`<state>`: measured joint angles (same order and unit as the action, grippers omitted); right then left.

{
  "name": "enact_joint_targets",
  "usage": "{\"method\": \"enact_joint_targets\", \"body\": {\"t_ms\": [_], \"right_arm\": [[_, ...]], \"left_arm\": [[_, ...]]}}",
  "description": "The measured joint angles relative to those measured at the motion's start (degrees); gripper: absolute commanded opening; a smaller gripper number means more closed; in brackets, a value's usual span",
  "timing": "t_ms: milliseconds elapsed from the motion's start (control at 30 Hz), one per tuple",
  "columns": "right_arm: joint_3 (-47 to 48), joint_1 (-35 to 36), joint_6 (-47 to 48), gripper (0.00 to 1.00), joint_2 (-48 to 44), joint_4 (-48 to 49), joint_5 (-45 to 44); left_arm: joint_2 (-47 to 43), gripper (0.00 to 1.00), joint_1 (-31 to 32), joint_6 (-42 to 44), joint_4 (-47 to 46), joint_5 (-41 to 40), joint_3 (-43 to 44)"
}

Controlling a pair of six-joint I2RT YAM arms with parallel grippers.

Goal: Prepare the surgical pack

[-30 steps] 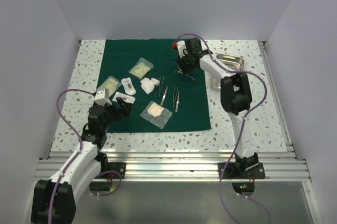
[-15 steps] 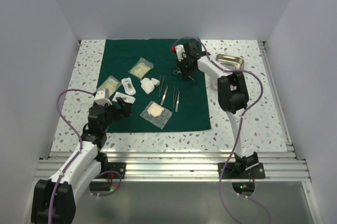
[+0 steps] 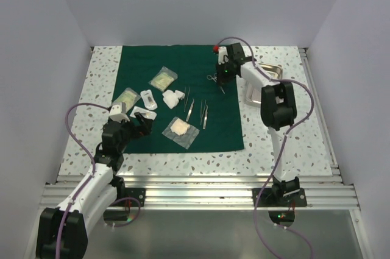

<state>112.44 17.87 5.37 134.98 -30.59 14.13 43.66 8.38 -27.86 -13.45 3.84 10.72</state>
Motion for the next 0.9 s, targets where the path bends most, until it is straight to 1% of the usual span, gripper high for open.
{"method": "enact_joint_targets", "body": {"t_ms": [133, 233, 400, 567, 733, 767, 800, 833, 867, 900], "right_arm": [[-5.53, -4.72, -7.19, 0.00, -6.54, 3.58, 0.92], [-9.73, -8.61, -11.58, 0.00, -12.68, 6.47, 0.04], [-14.49, -12.85, -17.05, 0.00, -20.13, 9.35, -7.06], [-19.21, -14.93, -21.94, 0.00, -21.92, 10.10, -13.55], [-24.61, -16.98, -24.04, 0.00, -21.75, 10.08, -17.20], [-25.33, -17.25, -24.09, 0.03, -21.75, 10.14, -17.22], [-25.94, -17.40, -24.20, 0.13, -21.68, 10.23, -17.22], [-26.25, -17.42, -24.52, 0.27, -21.68, 10.23, -17.22], [-26.27, -17.38, -24.83, 0.31, -21.68, 10.27, -17.18], [-26.21, -17.27, -24.83, 0.33, -21.68, 10.47, -17.05]], "left_arm": [[-0.20, 1.00, 0.00, 0.00, -0.02, -0.02, 0.00], [-0.31, 1.00, 0.02, 0.00, -0.02, -0.02, 0.00], [-0.35, 1.00, 0.02, 0.00, -0.02, -0.02, 0.00], [-0.44, 1.00, 0.07, 0.00, -0.04, 0.00, 0.00], [-0.50, 1.00, 0.07, 0.00, -0.11, -0.02, 0.00], [-0.50, 1.00, 0.09, 0.00, -0.13, -0.02, 0.00], [-0.50, 1.00, 0.13, 0.00, -0.17, -0.02, 0.00], [-0.50, 1.00, 0.22, 0.00, -0.17, 0.00, 0.00], [-0.50, 1.00, 0.28, 0.00, -0.20, 0.00, 0.00], [-0.50, 1.00, 0.33, 0.00, -0.20, 0.00, 0.00]]}}
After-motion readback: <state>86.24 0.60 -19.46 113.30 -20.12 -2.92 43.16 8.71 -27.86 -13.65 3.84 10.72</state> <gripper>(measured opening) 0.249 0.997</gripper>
